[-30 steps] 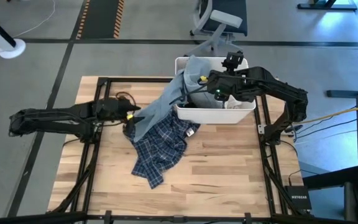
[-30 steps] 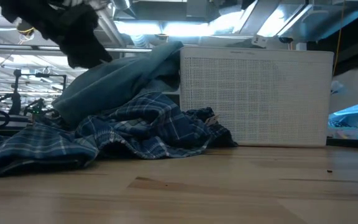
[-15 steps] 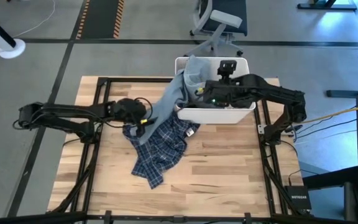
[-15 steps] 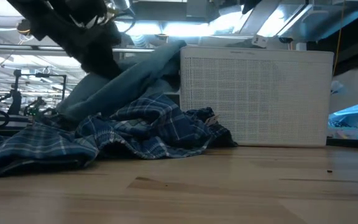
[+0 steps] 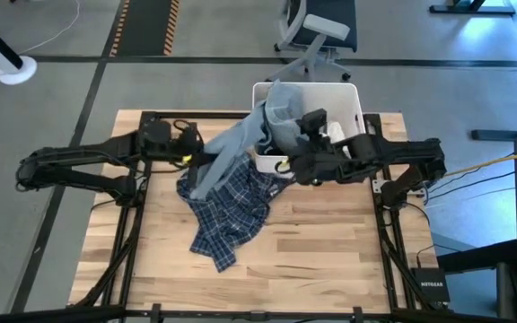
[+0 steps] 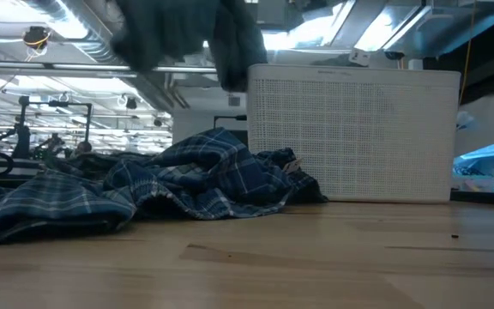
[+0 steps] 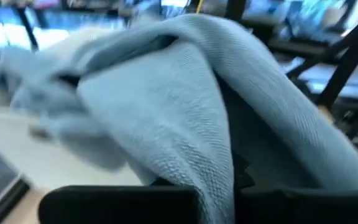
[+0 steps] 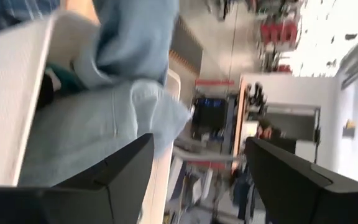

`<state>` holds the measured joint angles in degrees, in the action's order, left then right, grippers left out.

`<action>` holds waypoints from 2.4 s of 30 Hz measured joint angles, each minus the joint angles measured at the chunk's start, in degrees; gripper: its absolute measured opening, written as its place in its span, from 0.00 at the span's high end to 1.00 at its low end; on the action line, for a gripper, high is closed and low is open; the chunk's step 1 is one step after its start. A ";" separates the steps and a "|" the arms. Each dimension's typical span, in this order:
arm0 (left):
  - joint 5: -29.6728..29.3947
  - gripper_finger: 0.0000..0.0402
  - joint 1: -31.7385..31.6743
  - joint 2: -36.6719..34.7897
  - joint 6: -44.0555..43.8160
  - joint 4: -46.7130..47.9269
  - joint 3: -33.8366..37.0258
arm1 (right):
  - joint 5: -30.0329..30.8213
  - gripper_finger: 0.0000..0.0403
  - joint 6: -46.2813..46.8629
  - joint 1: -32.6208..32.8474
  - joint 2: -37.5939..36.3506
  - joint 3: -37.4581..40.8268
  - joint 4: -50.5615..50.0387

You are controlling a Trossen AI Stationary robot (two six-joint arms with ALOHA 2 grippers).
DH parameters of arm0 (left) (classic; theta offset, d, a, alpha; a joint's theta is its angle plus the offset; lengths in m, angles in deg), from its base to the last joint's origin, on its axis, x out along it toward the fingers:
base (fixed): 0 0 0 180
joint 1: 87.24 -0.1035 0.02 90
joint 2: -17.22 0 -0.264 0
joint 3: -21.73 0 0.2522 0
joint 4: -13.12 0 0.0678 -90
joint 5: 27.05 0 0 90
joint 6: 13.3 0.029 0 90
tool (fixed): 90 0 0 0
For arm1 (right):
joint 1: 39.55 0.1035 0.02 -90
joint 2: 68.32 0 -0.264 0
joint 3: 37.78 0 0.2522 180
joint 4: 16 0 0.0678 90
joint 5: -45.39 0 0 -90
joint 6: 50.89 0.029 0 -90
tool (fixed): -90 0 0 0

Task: Sort clothes
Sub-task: Put the blue denim pants into the white laundry bin

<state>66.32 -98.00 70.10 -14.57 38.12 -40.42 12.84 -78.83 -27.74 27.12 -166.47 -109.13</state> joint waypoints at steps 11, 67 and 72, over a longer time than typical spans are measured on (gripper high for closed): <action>4.93 0.99 0.00 4.93 -0.41 -8.00 -4.98 | -11.06 0.33 -20.28 1.24 0.81 8.40 25.33; -14.38 0.51 -3.85 10.84 -3.81 21.18 -2.75 | -5.09 0.89 27.30 -24.26 -13.90 26.92 -5.77; -13.94 0.51 -3.72 10.86 -4.82 21.21 0.55 | -9.21 0.81 30.53 -29.25 -13.90 38.83 1.33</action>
<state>52.38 -101.72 80.96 -19.39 59.33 -39.87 3.63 -48.29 -56.99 13.22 -127.64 -107.80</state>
